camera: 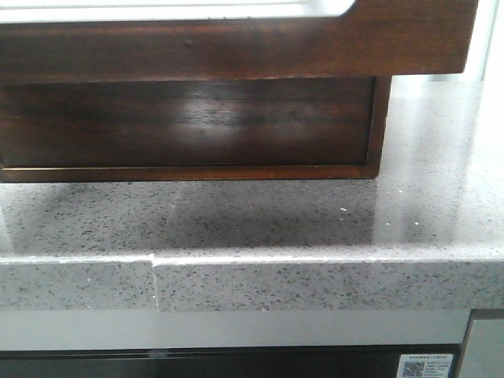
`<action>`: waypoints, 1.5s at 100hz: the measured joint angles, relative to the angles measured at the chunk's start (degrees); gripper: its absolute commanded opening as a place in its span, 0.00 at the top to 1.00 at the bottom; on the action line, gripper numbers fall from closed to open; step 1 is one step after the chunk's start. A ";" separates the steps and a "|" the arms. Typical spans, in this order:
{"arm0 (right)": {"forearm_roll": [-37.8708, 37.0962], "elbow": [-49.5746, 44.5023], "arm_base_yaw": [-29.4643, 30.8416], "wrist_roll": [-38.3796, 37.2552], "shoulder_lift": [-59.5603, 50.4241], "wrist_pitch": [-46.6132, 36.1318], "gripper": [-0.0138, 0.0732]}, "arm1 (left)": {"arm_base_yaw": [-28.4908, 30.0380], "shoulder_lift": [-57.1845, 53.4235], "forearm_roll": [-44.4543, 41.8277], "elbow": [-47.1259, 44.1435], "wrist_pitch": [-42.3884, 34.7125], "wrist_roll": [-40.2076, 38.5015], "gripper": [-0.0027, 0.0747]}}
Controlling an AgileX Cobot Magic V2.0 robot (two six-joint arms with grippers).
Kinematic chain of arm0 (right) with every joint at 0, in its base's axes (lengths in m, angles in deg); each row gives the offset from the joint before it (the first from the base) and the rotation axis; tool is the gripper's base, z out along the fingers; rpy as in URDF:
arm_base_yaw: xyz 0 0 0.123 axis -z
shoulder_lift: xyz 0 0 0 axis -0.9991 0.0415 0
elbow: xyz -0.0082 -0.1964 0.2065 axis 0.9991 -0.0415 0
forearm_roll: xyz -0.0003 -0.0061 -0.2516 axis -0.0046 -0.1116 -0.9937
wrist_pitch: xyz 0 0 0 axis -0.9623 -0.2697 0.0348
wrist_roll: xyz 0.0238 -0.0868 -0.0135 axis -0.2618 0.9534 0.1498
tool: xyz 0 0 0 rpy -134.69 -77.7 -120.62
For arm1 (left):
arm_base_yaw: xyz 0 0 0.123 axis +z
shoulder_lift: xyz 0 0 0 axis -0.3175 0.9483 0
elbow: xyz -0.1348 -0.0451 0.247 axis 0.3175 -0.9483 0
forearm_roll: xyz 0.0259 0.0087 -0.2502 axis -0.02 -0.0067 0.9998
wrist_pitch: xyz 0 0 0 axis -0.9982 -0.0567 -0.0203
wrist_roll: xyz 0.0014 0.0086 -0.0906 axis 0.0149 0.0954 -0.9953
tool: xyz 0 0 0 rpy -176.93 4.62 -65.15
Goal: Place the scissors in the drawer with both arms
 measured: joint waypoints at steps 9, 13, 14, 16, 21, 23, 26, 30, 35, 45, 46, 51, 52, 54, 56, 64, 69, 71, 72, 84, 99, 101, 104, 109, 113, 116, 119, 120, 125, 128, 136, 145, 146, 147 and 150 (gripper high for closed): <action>0.00 -3.82 0.00 0.00 -2.67 0.00 0.91 | 0.00 0.00 2.15 -1.49 0.00 0.00 0.99; 0.00 -5.52 0.00 0.00 -3.56 0.00 0.91 | 0.00 0.00 2.54 -1.99 0.00 0.00 0.99; 0.00 -6.04 0.00 0.00 -3.68 0.00 0.91 | 0.00 0.00 2.56 -2.20 0.00 0.00 0.99; 0.24 -6.55 0.00 0.00 -4.02 0.00 0.91 | 0.00 0.00 2.72 -2.47 0.00 0.00 0.99; 0.74 -8.32 0.00 0.00 -4.51 0.00 0.91 | 0.00 0.00 2.93 -3.09 0.00 0.00 0.99; 1.05 -8.69 0.00 0.00 -4.65 0.00 0.91 | 0.00 0.00 3.04 -3.31 0.00 0.00 0.99; 1.54 -9.48 0.00 0.00 -4.74 -0.14 0.91 | 0.00 0.00 3.01 -3.52 0.00 0.00 0.99; 2.06 -10.00 0.00 0.00 -4.74 -0.43 0.91 | 0.00 0.00 3.06 -3.62 0.10 0.00 0.99; 2.30 -10.42 0.00 -0.01 -4.74 -0.96 0.91 | 0.00 0.00 3.79 -3.71 0.10 0.00 0.99; 2.54 -10.53 0.00 -0.11 -4.74 -2.22 0.91 | 0.00 0.00 5.16 -3.85 0.10 0.00 0.99; 2.66 -10.53 0.00 -0.11 -4.74 -2.20 0.91 | 0.00 0.00 5.32 -3.85 0.10 0.00 0.99; 2.66 -10.53 0.00 -0.11 -4.74 -2.20 0.91 | 0.00 0.00 5.51 -3.85 0.10 0.00 0.99; 2.66 -10.53 0.00 -0.11 -4.74 -2.20 0.91 | 0.00 0.00 5.51 -3.85 0.10 0.00 0.99; 2.66 -10.53 0.00 -0.22 -4.74 -2.20 0.91 | 0.00 0.00 5.51 -3.85 0.10 0.00 0.99; 2.66 -10.53 0.00 -0.21 -4.74 -2.20 0.91 | 0.00 0.00 5.66 -3.85 0.10 0.00 0.99; 2.66 -10.53 0.00 -0.21 -4.74 -2.28 0.91 | 0.00 0.00 5.69 -3.85 0.10 0.00 0.99; 2.66 -10.53 0.00 -0.32 -4.74 -2.28 0.91 | 0.00 0.00 5.78 -3.85 0.10 0.00 0.99; 2.66 -10.53 0.00 -0.32 -4.74 -2.28 0.91 | 0.00 0.00 5.78 -3.85 0.10 0.00 0.99; 2.66 -10.53 0.00 -0.32 -4.74 -2.28 0.91 | 0.00 0.00 5.78 -3.89 0.10 0.00 0.99; 2.75 -10.53 0.00 -0.40 -4.74 -2.28 0.91 | 0.00 0.00 5.78 -3.89 0.10 -0.02 0.99; 2.75 -10.53 0.00 -0.40 -4.74 -2.28 0.91 | 0.00 0.00 5.78 -3.89 0.10 -0.12 0.99; 2.75 -10.53 0.00 -0.40 -4.74 -2.28 0.91 | 0.00 0.00 5.78 -3.89 0.10 -0.12 0.99; 2.75 -10.53 0.00 -0.40 -4.74 -2.28 0.91 | 0.00 0.00 5.78 -3.89 0.10 -0.12 0.99; 2.75 -10.53 0.00 -0.40 -4.74 -2.28 0.91 | 0.00 0.00 5.78 -3.98 0.10 -0.12 0.99; 2.75 -10.53 0.00 -0.40 -4.74 -2.28 0.91 | 0.00 0.00 5.78 -3.98 0.10 -0.12 0.99; 2.75 -10.53 0.00 -0.40 -4.74 -2.28 0.91 | 0.00 0.00 5.78 -4.02 0.10 -0.12 0.99; 2.75 -10.53 0.00 -0.40 -4.74 -2.28 0.91 | 0.00 0.00 5.78 -4.11 0.10 -0.12 0.99; 2.75 -10.53 0.00 -0.40 -4.74 -2.28 0.91 | 0.00 0.00 5.78 -4.11 0.10 -0.12 0.99; 2.75 -10.53 0.00 -0.40 -4.74 -2.28 0.91 | 0.00 0.00 5.78 -4.11 0.10 -0.12 0.99; 2.75 -10.53 0.00 -0.40 -4.74 -2.28 0.91 | 0.00 0.00 5.78 -4.24 0.10 -0.12 0.99; 2.75 -10.53 0.00 -0.40 -4.74 -2.28 0.91 | 0.25 0.00 5.78 -4.70 0.10 -0.12 0.99; 2.75 -10.53 0.00 -0.45 -4.74 -2.28 0.91 | 2.43 0.00 5.78 -5.56 0.10 -0.12 0.99; 2.75 -10.53 0.00 -0.45 -4.74 -2.28 0.91 | 2.91 0.00 5.78 -5.58 0.10 -0.12 0.99; 2.75 -10.53 0.00 -0.45 -4.74 -2.28 0.91 | 3.15 0.00 5.78 -5.86 0.10 -0.12 0.99; 2.75 -10.53 0.00 -0.45 -4.74 -2.28 0.91 | 4.22 0.00 5.78 -6.35 -0.04 -0.12 0.99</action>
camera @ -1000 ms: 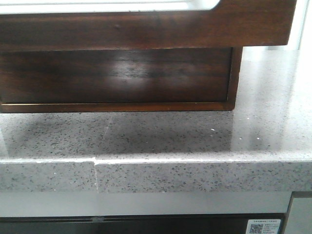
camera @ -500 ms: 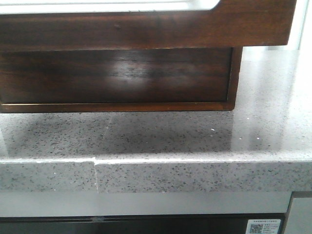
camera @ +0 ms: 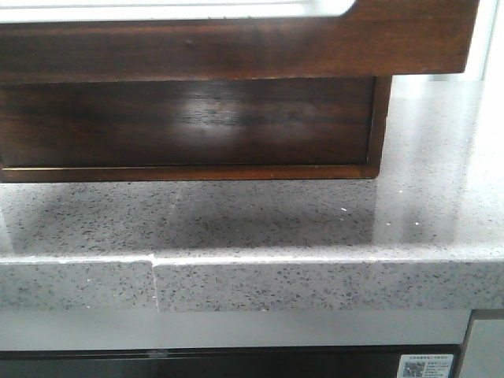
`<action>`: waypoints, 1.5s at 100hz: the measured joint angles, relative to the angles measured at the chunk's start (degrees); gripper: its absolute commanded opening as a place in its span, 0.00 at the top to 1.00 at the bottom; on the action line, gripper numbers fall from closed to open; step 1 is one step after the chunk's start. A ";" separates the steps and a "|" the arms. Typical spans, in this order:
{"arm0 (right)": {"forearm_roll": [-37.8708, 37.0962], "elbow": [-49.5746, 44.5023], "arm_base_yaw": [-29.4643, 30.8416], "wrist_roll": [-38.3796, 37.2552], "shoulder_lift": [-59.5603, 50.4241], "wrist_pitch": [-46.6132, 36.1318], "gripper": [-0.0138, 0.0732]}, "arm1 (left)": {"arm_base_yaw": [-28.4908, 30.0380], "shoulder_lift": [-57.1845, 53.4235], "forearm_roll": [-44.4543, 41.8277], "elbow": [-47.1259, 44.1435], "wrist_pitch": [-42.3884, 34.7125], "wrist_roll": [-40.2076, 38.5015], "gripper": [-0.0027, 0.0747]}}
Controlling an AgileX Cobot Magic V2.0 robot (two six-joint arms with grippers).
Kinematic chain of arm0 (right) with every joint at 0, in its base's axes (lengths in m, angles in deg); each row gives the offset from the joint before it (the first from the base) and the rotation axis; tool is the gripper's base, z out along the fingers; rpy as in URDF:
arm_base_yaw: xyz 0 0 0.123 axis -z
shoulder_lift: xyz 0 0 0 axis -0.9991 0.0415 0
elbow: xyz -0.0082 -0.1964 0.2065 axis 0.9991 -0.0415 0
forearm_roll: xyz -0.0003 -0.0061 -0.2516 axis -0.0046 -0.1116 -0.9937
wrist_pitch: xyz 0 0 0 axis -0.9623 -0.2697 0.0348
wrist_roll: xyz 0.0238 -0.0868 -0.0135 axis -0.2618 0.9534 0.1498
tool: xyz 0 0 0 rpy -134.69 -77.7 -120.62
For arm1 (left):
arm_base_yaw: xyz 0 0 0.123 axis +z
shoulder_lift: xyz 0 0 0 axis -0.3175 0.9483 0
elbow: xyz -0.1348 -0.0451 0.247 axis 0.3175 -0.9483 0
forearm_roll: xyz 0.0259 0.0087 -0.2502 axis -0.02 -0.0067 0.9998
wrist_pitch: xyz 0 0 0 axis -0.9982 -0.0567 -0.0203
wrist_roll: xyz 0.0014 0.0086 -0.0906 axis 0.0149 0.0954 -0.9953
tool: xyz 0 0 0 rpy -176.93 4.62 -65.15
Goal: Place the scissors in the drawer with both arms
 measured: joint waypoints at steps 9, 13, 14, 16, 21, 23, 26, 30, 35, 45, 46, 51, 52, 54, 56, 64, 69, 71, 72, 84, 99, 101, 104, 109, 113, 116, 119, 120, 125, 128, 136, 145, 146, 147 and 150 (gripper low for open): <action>0.00 0.00 0.00 0.00 0.00 0.00 0.91 | 3.90 0.00 0.00 -2.17 -1.81 0.00 0.99; 0.00 0.00 0.00 0.00 0.00 0.00 0.91 | 5.93 0.00 0.00 -3.15 -3.21 0.00 0.99; 0.00 0.00 0.00 0.00 0.00 0.00 0.91 | 6.29 0.00 0.00 -3.54 -3.50 0.00 0.99; 0.00 0.00 0.00 0.00 0.00 0.00 0.91 | 7.36 0.00 0.00 -4.15 -4.40 0.00 0.99; 0.00 0.00 0.00 0.00 0.00 0.00 0.91 | 10.06 0.00 0.00 -5.67 -6.89 -0.01 0.99; 0.00 0.00 0.00 0.00 0.00 0.00 0.91 | 11.28 0.00 0.00 -6.35 -8.08 -0.01 0.99; 0.00 0.00 0.00 0.00 0.00 0.00 0.91 | 13.40 0.00 0.00 -6.96 -9.52 -0.01 0.99; 0.00 0.00 0.00 0.00 0.00 0.00 0.91 | 15.52 0.00 0.00 -7.07 -11.03 -0.01 0.99; 0.00 0.00 0.00 0.00 0.00 -0.10 0.91 | 18.51 0.00 0.04 -7.07 -13.80 -0.11 0.99; 0.00 0.00 0.00 0.00 -0.15 -0.12 0.91 | 24.10 -0.05 0.90 -7.07 -15.53 -0.11 0.99; 0.00 0.00 0.00 0.00 -0.14 -0.12 0.91 | 24.41 -0.14 0.91 -7.07 -15.78 -0.11 0.99; 0.00 0.00 0.00 0.00 -0.14 -0.22 0.91 | 26.46 -0.47 1.05 -7.07 -16.07 -0.11 0.99; 0.00 0.00 0.00 0.00 -0.14 -0.22 0.91 | 27.02 -0.64 1.14 -7.07 -16.06 -0.11 0.99; 0.00 0.00 0.00 0.00 -0.18 -0.22 0.91 | 27.85 -0.83 1.14 -7.07 -16.06 -0.11 0.99; 0.02 0.00 0.00 0.00 -0.18 -0.22 0.91 | 28.40 -1.21 1.18 -7.07 -16.09 -0.11 0.99; 0.02 0.00 0.00 0.00 -0.18 -0.22 0.91 | 31.53 -2.76 2.31 -7.07 -16.09 -0.11 0.99; 0.02 0.00 0.00 0.00 -0.18 -0.22 0.91 | 33.37 -4.17 3.51 -7.07 -16.09 -0.11 0.99; 0.02 0.00 0.00 0.00 -0.18 -0.22 0.91 | 34.16 -4.52 4.17 -7.07 -16.09 -0.11 0.99; 0.02 0.00 0.00 0.00 -0.18 -0.22 0.91 | 34.43 -4.86 4.34 -7.07 -16.09 -0.11 0.99; 0.02 0.00 0.00 0.00 -0.18 -0.22 0.91 | 39.34 -6.86 7.37 -7.07 -15.98 -0.11 0.99; 0.02 0.00 0.00 0.00 -0.18 -0.24 0.91 | 45.33 -6.86 8.33 -7.07 -13.80 -0.11 0.99; 0.02 0.00 0.00 0.00 -0.18 -0.24 0.91 | 46.03 -6.86 8.33 -7.07 -13.36 -0.11 0.99; 0.02 0.00 0.00 0.00 -0.18 -0.24 0.91 | 46.92 -6.86 8.43 -7.07 -12.67 -0.11 0.99; 0.02 0.00 0.00 0.00 -0.18 -0.24 0.91 | 48.32 -6.86 8.56 -7.07 -10.83 -0.11 0.99; 0.02 0.00 0.00 0.00 -0.18 -0.24 0.91 | 49.42 -6.86 8.56 -7.07 -9.30 -0.11 0.99; 0.02 0.00 0.00 0.00 -0.18 -0.34 0.91 | 50.08 -6.86 8.56 -7.07 -7.75 -0.11 0.99; 0.02 0.00 0.00 0.00 -0.18 -0.34 0.91 | 50.72 -6.86 8.56 -7.07 -6.41 -0.11 0.99; 0.02 0.00 0.00 0.00 -0.18 -0.34 0.91 | 51.03 -6.86 8.56 -7.07 -6.05 -0.11 0.99; 0.02 0.00 0.00 0.00 -0.18 -0.34 0.91 | 51.97 -6.86 8.67 -7.07 -3.51 -0.11 0.99; 0.02 0.00 0.00 0.00 -0.18 -0.34 0.91 | 52.29 -6.86 8.82 -7.07 -1.56 -0.11 0.99; 0.02 0.00 0.00 0.00 -0.18 -0.34 0.91 | 53.12 -6.86 9.35 -7.07 3.01 -0.11 0.99; 0.02 0.00 0.00 0.00 -0.18 -0.34 0.91 | 53.21 -6.86 9.47 -7.07 8.35 -0.22 0.99; 0.02 0.00 0.00 0.00 -0.18 -0.34 0.91 | 53.21 -6.86 9.63 -7.07 8.76 -0.22 0.99; 0.02 0.00 0.00 0.00 -0.18 -0.34 0.91 | 53.21 -6.86 9.61 -7.07 9.49 -0.22 0.99; 0.02 0.00 0.00 0.00 -0.18 -0.34 0.91 | 53.21 -6.86 9.71 -7.07 10.58 -0.22 0.99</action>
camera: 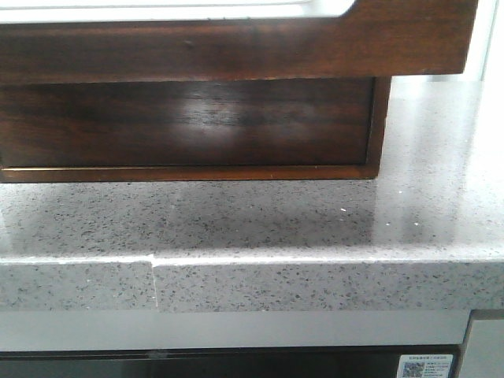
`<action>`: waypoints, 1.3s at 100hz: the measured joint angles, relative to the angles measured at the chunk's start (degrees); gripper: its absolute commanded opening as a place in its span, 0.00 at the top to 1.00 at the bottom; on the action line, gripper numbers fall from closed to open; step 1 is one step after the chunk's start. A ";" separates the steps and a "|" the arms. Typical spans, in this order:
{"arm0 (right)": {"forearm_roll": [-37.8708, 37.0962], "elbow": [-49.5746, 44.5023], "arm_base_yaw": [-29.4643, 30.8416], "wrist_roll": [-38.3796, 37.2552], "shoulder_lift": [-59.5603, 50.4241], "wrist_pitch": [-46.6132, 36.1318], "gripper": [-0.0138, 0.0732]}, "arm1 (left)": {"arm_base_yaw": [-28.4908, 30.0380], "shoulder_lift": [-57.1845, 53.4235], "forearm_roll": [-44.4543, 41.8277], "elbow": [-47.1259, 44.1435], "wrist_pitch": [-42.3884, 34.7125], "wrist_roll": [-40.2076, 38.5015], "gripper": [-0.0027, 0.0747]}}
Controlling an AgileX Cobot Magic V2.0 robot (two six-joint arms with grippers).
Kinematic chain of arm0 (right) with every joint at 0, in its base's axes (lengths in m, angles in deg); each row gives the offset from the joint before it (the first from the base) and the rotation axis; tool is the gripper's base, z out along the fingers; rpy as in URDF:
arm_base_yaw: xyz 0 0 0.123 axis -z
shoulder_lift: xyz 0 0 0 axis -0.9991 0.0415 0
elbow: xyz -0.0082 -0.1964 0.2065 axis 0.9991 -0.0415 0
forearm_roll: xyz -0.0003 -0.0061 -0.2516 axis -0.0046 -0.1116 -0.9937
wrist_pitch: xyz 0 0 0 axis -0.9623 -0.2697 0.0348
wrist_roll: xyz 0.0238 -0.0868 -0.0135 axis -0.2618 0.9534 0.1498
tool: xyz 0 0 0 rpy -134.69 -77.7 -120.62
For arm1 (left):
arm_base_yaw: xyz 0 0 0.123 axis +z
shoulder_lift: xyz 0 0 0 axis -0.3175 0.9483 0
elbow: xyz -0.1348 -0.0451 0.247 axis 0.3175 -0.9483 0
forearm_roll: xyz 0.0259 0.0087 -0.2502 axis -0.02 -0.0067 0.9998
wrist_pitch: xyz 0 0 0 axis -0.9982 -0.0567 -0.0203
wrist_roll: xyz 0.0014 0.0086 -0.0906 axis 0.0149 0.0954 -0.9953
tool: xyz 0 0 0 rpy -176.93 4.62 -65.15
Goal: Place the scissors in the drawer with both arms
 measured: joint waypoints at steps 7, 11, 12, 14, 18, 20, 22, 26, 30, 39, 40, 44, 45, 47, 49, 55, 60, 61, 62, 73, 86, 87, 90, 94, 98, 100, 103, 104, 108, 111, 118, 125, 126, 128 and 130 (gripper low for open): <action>0.00 0.00 0.00 0.00 0.00 0.00 0.91 | 0.00 0.00 0.50 0.00 1.40 0.00 0.99; 0.00 0.00 0.00 0.00 0.00 0.00 0.91 | 0.00 0.00 0.50 0.00 1.88 0.00 0.99; 0.00 0.00 0.00 0.00 0.00 0.00 0.91 | 0.00 0.00 0.50 0.00 1.88 0.00 0.99; 0.00 0.00 0.00 0.00 0.00 0.00 0.91 | 0.00 0.00 0.50 0.00 1.88 0.00 0.99; 0.00 0.00 0.00 0.00 0.00 0.00 0.91 | 0.00 0.00 0.50 0.00 1.88 0.00 0.99; 0.00 0.00 0.00 0.00 0.00 0.00 0.91 | 0.00 0.00 0.50 0.00 1.88 0.00 0.99; 0.00 0.00 0.00 0.00 0.00 0.00 0.91 | 0.00 0.00 0.50 0.00 1.88 0.00 0.99; 0.00 0.00 0.00 0.00 0.00 0.00 0.91 | 0.00 0.00 0.50 0.00 1.88 0.00 0.99; 0.00 0.00 0.00 0.00 0.00 0.00 0.91 | 0.00 0.00 0.50 0.00 1.88 0.00 0.99; 0.10 0.00 0.00 0.00 0.00 0.00 0.91 | 0.00 0.00 0.50 0.00 1.88 0.00 0.99; 0.10 0.00 0.00 0.00 0.00 0.00 0.91 | 0.00 0.00 0.50 0.00 1.88 0.00 0.99; 0.10 0.00 0.00 0.00 0.00 0.00 0.91 | 0.00 0.00 0.50 0.00 1.88 0.00 0.99; 0.10 0.00 0.00 0.00 0.00 0.00 0.91 | 0.00 0.00 0.50 0.00 1.88 0.00 0.99; 0.10 0.00 0.00 0.00 0.00 0.00 0.91 | 0.00 0.00 0.50 0.00 1.88 0.00 0.99; 0.10 0.00 0.00 0.00 0.00 0.00 0.91 | 0.00 0.00 0.50 0.00 1.88 0.00 0.99; 0.10 0.00 0.00 0.00 0.00 0.00 0.91 | 0.00 0.00 0.50 0.00 1.88 0.00 0.99; 0.10 0.00 0.00 0.00 0.00 0.00 0.91 | 0.00 0.00 0.50 0.00 1.88 0.00 0.99; 0.10 0.00 0.00 0.00 0.00 0.00 0.91 | 0.00 0.00 0.50 0.00 1.88 0.00 0.99; 0.10 0.00 0.00 0.00 0.00 0.00 0.91 | 0.00 0.00 0.50 0.00 1.88 0.00 0.99; 0.10 0.00 0.00 0.00 0.00 0.00 0.91 | 0.00 0.00 0.50 0.00 1.88 0.00 0.99; 0.10 0.00 0.00 0.00 0.00 0.00 0.91 | 0.00 0.00 0.50 0.00 1.88 0.00 0.99; 0.10 0.00 0.00 0.00 0.00 0.00 0.91 | 0.00 0.00 0.50 0.00 1.88 0.00 0.99; 0.10 0.00 0.00 0.00 0.00 0.00 0.91 | 0.00 0.00 0.50 0.00 1.88 0.00 0.99; 0.10 0.00 0.00 0.00 0.00 0.00 0.91 | 0.00 0.00 0.50 0.00 1.88 0.00 0.99; 0.10 0.00 0.00 0.00 0.00 0.00 0.91 | 0.00 0.00 0.50 0.00 1.88 0.00 0.99; 0.10 0.00 0.00 0.00 0.00 0.00 0.91 | 0.00 0.00 0.50 0.00 1.88 0.00 0.99; -0.05 0.00 0.00 -0.10 0.00 0.00 0.91 | 0.00 0.00 0.50 0.00 1.88 0.00 0.99; -0.17 0.00 0.00 -0.09 0.00 0.00 0.91 | 0.00 0.00 0.50 0.00 1.88 0.00 0.99; -1.07 0.00 0.00 -0.09 0.00 0.00 0.91 | 0.00 0.00 0.50 0.00 1.88 0.00 0.99; -1.48 0.00 0.00 -0.09 0.00 0.00 0.91 | 0.00 0.00 0.50 0.00 1.88 0.00 0.99; -2.11 0.00 0.00 -0.09 0.00 0.00 0.91 | 0.00 0.00 0.50 0.00 1.88 0.00 0.99; -2.48 0.00 0.00 -0.09 0.00 0.00 0.91 | 0.00 0.00 0.50 0.00 1.88 0.00 0.99; -2.48 0.00 0.00 -0.09 0.00 0.00 0.91 | 0.00 0.00 0.50 0.00 1.88 0.00 0.99; -2.57 0.00 0.00 -0.09 0.00 0.00 0.91 | 0.00 0.00 0.50 0.00 1.88 0.00 0.99; -2.57 0.00 0.00 -0.09 0.00 0.00 0.91 | 0.00 0.00 0.50 0.00 1.88 0.00 0.99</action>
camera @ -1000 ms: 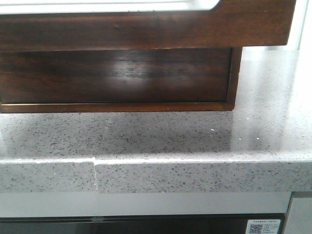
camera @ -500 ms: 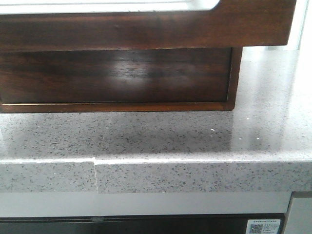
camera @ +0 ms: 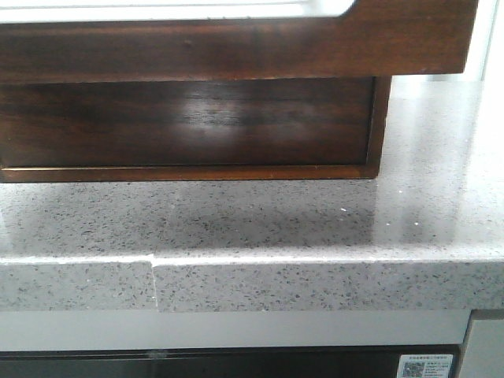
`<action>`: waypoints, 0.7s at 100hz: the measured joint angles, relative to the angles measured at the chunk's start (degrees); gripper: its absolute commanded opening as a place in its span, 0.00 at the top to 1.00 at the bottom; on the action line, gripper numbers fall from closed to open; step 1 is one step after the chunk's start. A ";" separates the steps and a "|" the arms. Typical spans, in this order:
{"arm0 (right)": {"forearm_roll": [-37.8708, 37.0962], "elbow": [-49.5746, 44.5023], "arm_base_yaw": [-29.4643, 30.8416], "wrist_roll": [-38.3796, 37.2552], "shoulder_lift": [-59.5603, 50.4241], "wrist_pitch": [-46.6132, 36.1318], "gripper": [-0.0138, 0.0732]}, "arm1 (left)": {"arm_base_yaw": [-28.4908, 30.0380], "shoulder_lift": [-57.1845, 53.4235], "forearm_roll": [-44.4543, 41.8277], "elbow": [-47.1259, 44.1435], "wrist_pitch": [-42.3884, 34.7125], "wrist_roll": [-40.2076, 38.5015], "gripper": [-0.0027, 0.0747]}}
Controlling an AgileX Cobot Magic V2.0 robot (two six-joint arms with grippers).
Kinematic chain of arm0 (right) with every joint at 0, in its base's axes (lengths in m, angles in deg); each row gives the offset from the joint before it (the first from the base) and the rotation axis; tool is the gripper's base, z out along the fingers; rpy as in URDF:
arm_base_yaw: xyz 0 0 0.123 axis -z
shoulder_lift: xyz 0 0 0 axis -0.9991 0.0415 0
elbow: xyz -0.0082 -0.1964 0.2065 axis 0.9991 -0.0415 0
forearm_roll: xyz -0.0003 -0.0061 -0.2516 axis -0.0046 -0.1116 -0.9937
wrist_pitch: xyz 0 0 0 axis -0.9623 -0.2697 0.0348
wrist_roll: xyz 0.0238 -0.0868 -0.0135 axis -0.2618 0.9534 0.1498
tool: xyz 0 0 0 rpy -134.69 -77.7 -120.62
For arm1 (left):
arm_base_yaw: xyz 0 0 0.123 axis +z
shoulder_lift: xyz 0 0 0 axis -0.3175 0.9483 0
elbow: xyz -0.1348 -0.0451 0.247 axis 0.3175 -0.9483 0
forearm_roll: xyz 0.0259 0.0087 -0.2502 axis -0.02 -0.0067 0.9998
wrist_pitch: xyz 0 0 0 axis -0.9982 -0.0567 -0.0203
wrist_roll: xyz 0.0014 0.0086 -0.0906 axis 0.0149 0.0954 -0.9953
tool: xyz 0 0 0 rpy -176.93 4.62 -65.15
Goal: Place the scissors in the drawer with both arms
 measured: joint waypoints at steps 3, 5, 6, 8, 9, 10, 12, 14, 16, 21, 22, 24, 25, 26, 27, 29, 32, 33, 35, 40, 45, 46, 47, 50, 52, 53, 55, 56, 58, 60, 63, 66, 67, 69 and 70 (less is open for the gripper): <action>0.00 0.00 0.00 0.00 0.00 0.00 0.91 | 0.00 0.00 0.00 0.00 0.00 0.00 0.99; 0.00 0.00 0.00 0.00 0.00 0.00 0.91 | 0.00 0.00 0.00 0.00 0.00 0.00 0.99; 0.00 0.00 0.00 0.00 0.00 0.00 0.91 | 0.00 0.00 0.00 0.00 0.00 0.00 0.99; -0.04 0.00 0.00 0.00 0.00 0.00 0.91 | 0.00 0.00 0.00 0.00 0.00 0.00 0.99; -0.04 0.00 0.00 0.00 0.00 0.00 0.91 | 0.00 0.00 0.00 0.00 0.00 0.00 0.99; -0.04 0.00 0.00 0.00 0.00 0.00 0.91 | 0.00 0.00 0.00 0.00 0.00 0.00 0.99; -0.14 0.00 0.00 0.00 0.00 0.00 0.91 | 0.00 0.00 0.00 0.00 0.00 0.00 0.99; -0.13 0.00 0.00 0.00 0.00 0.00 0.91 | 0.00 0.00 0.00 0.00 0.00 0.00 0.99; -0.13 0.00 0.00 0.00 0.00 0.00 0.91 | 0.00 0.00 0.00 0.00 0.00 0.00 0.99; -0.13 0.00 0.00 0.00 0.00 0.00 0.91 | 0.00 0.00 0.00 0.00 0.00 0.00 0.99; -0.13 0.00 0.00 0.00 0.00 0.00 0.91 | 0.00 0.00 0.00 0.00 0.00 0.00 0.99; -0.13 0.00 0.00 0.00 0.00 0.00 0.91 | 0.00 0.00 0.00 0.00 0.00 0.00 0.99; -0.13 0.00 0.00 0.00 0.00 0.00 0.91 | 0.00 0.00 0.00 0.00 0.00 0.00 0.99; -0.13 0.00 0.00 0.00 0.00 0.00 0.91 | 0.00 0.00 0.00 0.00 0.00 0.00 0.99; -0.13 0.00 0.00 0.00 0.00 0.00 0.91 | 0.00 0.00 0.00 0.00 0.00 0.00 0.99; -0.13 0.00 0.00 0.00 0.00 0.00 0.91 | 0.00 0.00 0.00 0.00 0.00 0.00 0.99; -0.13 0.00 0.00 0.00 0.00 0.00 0.91 | 0.00 0.00 0.00 0.00 0.00 0.00 0.99; -0.13 0.00 0.00 0.00 0.00 0.00 0.91 | 0.00 0.00 0.00 0.00 0.00 0.00 0.99; -0.13 0.00 0.00 0.00 0.00 0.00 0.91 | 0.00 0.00 0.00 0.00 0.00 0.00 0.99; -0.13 0.00 0.00 0.00 0.00 0.00 0.91 | 0.00 0.00 0.00 0.00 0.00 0.00 0.99; -0.13 0.00 0.00 0.00 0.00 0.00 0.91 | 0.00 0.00 0.00 0.00 0.00 0.00 0.99; -0.13 0.00 0.00 0.00 0.00 0.00 0.91 | 0.00 0.00 0.00 0.00 0.00 0.00 0.99; -0.13 0.00 0.00 0.00 0.00 0.00 0.91 | 0.00 0.00 0.00 0.00 0.00 0.00 0.99; -0.16 0.00 0.00 0.00 0.00 0.00 0.91 | 0.00 0.00 0.00 0.00 0.00 0.00 0.99; -0.26 0.00 0.00 0.00 0.00 0.00 0.91 | 0.00 0.00 0.00 0.00 0.00 0.00 0.99; -0.25 0.00 0.00 0.00 0.00 0.00 0.91 | 0.00 0.00 0.00 0.00 0.00 0.00 0.99; -0.25 0.00 0.00 0.00 0.00 0.00 0.91 | 0.00 0.00 0.00 0.00 0.00 0.00 0.99; -0.25 0.00 0.00 0.00 0.00 0.00 0.91 | 0.00 0.00 0.00 0.00 0.00 0.00 0.99; -0.25 0.00 0.00 0.00 0.00 0.00 0.91 | 0.00 0.00 0.00 0.00 0.00 0.00 0.99; -0.25 0.00 0.00 0.00 0.00 0.00 0.91 | 0.00 0.00 0.00 0.00 0.00 0.00 0.99; -0.25 0.00 0.00 0.00 0.00 -0.13 0.91 | 0.00 0.00 0.00 0.00 0.00 0.00 0.99; -0.25 0.00 0.00 0.00 0.00 -0.58 0.91 | 0.00 0.00 0.00 0.00 0.00 0.00 0.99; -0.25 0.00 0.00 0.00 0.00 -0.69 0.91 | 0.00 0.00 0.00 0.00 0.00 0.00 0.99; -0.25 0.00 0.19 0.00 0.00 -1.07 0.91 | 0.00 0.00 0.00 0.00 0.00 0.00 0.99; -0.25 0.00 0.17 0.00 0.00 -1.20 0.91 | 0.00 0.00 0.00 0.00 0.00 0.00 0.99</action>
